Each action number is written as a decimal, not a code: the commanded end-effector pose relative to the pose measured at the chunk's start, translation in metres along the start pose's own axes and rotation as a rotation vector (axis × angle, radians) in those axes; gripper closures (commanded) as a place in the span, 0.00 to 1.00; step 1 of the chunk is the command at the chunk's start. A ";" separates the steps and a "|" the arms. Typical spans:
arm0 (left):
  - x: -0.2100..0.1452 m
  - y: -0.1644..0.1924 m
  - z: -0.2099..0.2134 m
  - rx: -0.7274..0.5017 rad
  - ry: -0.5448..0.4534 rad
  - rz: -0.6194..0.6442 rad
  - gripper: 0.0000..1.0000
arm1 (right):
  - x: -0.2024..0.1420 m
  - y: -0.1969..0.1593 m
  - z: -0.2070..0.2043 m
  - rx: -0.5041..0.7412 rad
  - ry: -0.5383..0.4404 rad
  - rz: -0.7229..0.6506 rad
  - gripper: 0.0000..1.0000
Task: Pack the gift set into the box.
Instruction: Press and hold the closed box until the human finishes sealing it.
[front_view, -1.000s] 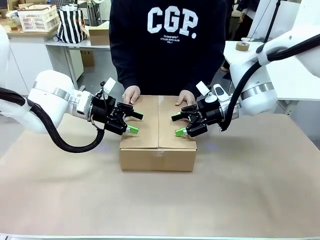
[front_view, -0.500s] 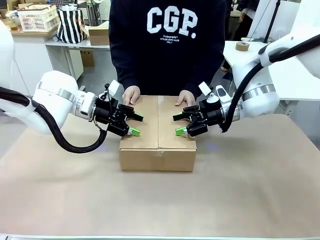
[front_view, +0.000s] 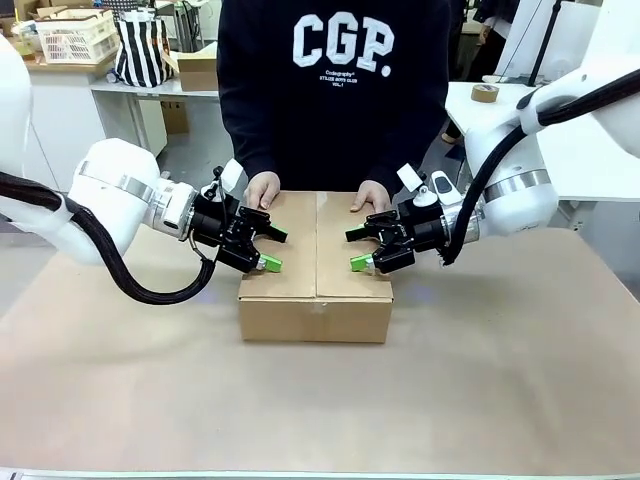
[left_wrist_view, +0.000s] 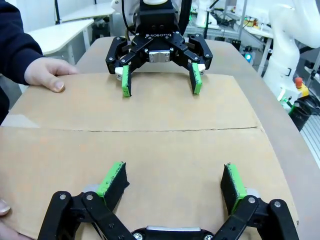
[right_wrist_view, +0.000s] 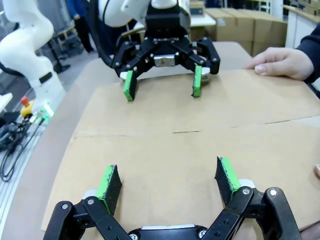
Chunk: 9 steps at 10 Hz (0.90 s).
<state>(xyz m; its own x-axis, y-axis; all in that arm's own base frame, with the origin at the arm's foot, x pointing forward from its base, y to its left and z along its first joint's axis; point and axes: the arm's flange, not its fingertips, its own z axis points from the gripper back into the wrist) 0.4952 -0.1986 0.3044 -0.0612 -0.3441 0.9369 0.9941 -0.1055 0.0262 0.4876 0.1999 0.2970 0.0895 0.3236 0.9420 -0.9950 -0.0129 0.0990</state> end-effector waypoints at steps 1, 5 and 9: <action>-0.001 0.000 -0.001 -0.001 0.003 0.000 0.00 | -0.001 0.000 0.000 -0.001 0.002 -0.002 0.00; -0.001 0.000 -0.001 -0.001 0.003 0.000 0.00 | -0.001 0.000 0.000 -0.001 0.002 -0.002 0.00; -0.001 0.000 -0.001 -0.001 0.003 0.000 0.00 | -0.001 0.000 0.000 -0.001 0.002 -0.002 0.00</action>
<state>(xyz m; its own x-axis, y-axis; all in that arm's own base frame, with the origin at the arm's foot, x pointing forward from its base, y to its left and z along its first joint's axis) 0.4952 -0.1985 0.3047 -0.0614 -0.3433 0.9372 0.9940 -0.1058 0.0263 0.4876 0.2000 0.2974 0.0889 0.3234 0.9421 -0.9951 -0.0133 0.0985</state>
